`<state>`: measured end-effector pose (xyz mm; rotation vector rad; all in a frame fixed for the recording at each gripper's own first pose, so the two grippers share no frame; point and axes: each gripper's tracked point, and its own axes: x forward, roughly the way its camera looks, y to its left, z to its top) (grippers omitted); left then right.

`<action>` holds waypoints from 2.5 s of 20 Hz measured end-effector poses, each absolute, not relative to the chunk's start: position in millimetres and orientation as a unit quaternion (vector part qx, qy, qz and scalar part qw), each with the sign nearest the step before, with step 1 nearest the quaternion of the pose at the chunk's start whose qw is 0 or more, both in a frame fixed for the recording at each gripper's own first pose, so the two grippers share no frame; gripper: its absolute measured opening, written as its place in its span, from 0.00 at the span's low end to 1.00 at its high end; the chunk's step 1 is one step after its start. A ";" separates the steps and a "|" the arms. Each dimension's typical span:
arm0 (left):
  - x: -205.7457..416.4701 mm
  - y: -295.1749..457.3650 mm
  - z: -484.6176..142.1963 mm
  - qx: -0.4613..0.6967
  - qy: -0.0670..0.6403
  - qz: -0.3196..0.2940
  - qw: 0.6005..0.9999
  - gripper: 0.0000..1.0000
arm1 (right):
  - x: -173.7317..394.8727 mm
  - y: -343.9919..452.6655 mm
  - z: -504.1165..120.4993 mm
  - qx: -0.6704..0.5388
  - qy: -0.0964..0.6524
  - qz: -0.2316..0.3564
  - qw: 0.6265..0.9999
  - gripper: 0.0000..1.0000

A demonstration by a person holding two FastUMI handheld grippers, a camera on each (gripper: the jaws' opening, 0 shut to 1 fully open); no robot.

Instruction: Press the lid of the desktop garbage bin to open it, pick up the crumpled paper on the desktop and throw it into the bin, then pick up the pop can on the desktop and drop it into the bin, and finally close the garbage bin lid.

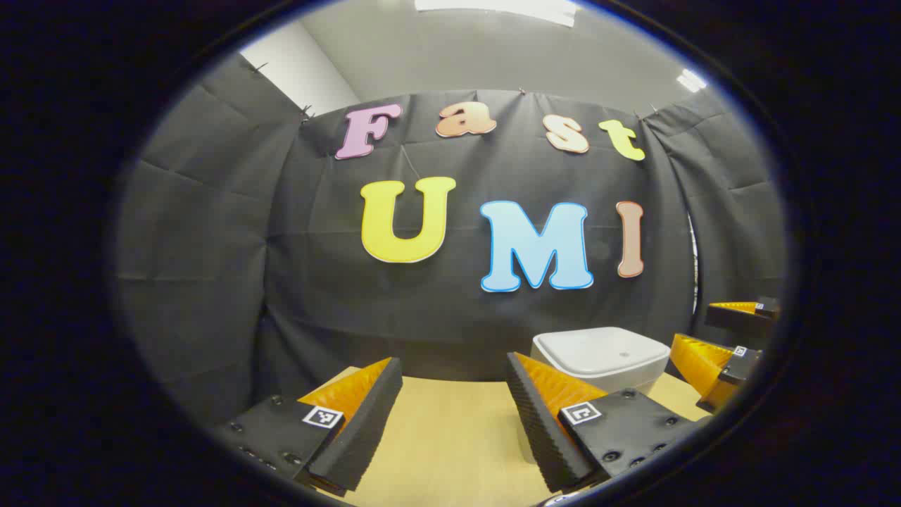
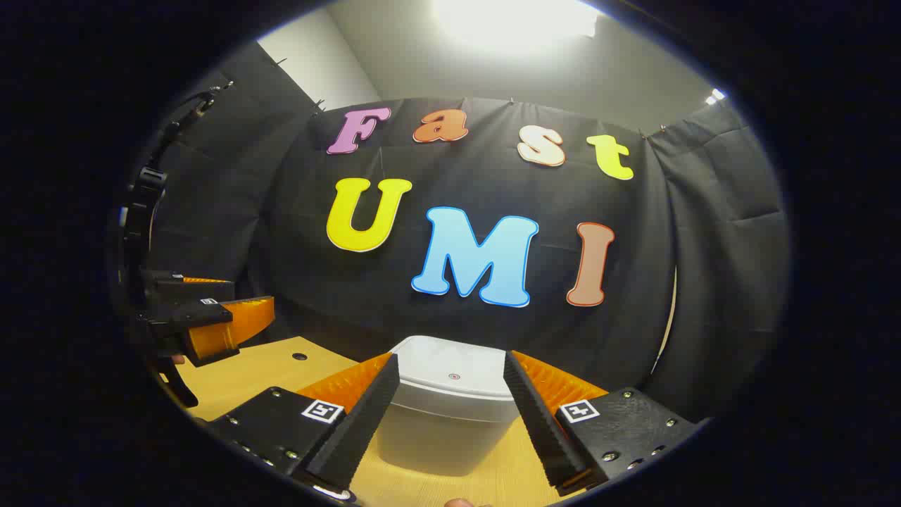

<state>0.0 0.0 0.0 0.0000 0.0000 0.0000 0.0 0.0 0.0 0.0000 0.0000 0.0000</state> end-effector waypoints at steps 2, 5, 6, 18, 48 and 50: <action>-1.9 -2.0 0.2 0.000 0.001 -0.002 1.000 0.98 | -1.7 -2.1 -4.3 0.003 0.006 -0.001 1.000 0.96; -5.7 -4.2 -3.6 0.009 0.004 -0.006 1.000 0.98 | -5.4 -2.0 -7.6 0.014 0.011 -0.004 1.000 0.96; -6.9 -5.2 -5.3 0.013 0.007 -0.007 1.000 0.98 | -6.3 -2.6 -8.4 0.016 0.013 -0.006 1.000 0.96; -13.7 -5.2 -6.6 0.019 0.008 -0.018 1.000 0.98 | -6.5 7.8 -8.3 0.009 0.020 -0.002 1.000 0.96; -14.6 26.2 -27.9 0.013 0.026 -0.005 1.000 0.98 | 79.4 -4.8 -55.8 0.080 0.083 -0.016 0.993 0.00; -13.2 27.8 -29.0 0.015 0.025 -0.004 1.000 0.98 | 89.3 -7.4 -60.5 0.076 0.087 -0.020 0.993 0.00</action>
